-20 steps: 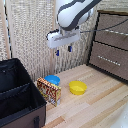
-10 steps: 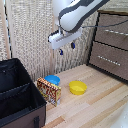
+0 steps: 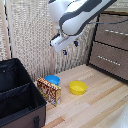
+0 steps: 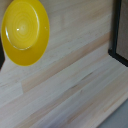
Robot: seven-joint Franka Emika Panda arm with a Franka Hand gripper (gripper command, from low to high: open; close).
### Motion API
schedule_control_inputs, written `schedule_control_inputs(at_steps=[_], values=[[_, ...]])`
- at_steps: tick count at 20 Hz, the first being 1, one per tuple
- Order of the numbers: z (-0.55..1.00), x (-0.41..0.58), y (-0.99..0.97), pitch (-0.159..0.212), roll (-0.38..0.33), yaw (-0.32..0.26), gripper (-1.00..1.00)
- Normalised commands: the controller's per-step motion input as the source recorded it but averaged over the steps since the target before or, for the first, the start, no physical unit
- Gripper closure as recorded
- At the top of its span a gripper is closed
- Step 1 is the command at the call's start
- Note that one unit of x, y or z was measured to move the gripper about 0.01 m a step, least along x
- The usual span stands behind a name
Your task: Kindly move your gripper toward the top drawer's handle. With caution, hold the handle robustly using your gripper and pull open the top drawer. Let the handle go. Relocate your gripper to the bowl placed in the background. Gently hold the bowl using your gripper. Bring the gripper and the bowl to the ajar drawer. Softly release the bowl into it.
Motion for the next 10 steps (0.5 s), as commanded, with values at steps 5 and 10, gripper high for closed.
schedule_control_inputs(at_steps=[5,10], values=[[0.21,0.225,0.0,0.021,-0.356,0.032,-1.0],[0.45,0.29,0.05,0.024,-0.274,0.023,-1.0]])
